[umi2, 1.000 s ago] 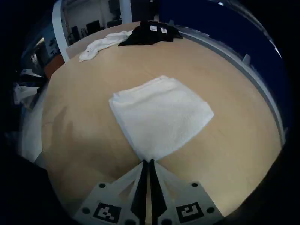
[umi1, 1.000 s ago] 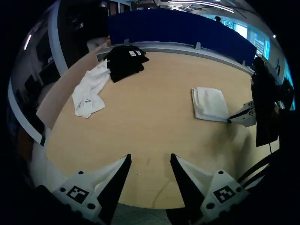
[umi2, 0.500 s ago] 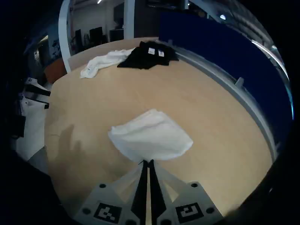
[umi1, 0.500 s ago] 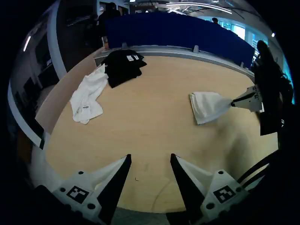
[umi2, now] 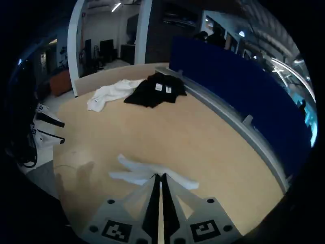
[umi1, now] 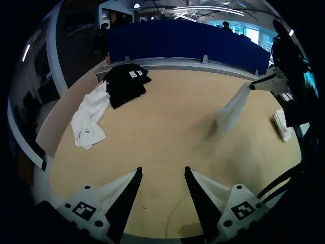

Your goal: Fold towel

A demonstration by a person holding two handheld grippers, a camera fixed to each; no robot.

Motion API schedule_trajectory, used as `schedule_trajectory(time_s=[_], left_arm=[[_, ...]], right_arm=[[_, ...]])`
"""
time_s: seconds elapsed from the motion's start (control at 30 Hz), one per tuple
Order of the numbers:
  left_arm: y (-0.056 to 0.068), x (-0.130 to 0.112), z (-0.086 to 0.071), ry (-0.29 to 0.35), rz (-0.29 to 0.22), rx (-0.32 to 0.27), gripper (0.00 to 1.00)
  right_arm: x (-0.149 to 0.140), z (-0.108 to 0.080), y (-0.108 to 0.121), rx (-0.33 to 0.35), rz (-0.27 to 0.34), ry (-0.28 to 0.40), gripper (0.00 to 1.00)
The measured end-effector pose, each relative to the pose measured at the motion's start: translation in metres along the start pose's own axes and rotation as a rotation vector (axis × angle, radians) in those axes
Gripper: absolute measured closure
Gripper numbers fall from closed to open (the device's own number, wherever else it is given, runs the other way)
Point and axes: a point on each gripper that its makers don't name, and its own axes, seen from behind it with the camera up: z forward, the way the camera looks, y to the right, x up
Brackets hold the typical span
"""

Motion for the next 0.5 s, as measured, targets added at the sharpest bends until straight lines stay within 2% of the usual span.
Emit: schedule_trajectory(time_s=[0.17,0.5], left_arm=[[0.003,0.009,0.002,0.012,0.013,-0.012,0.23],[0.012,0.022,0.004,0.023,0.032,-0.035,0.23]], right_arm=[[0.008,-0.013,0.009,-0.018,-0.015,0.008,0.97],[0.006,-0.035,0.03,-0.056,0.004,0.013,0.97]])
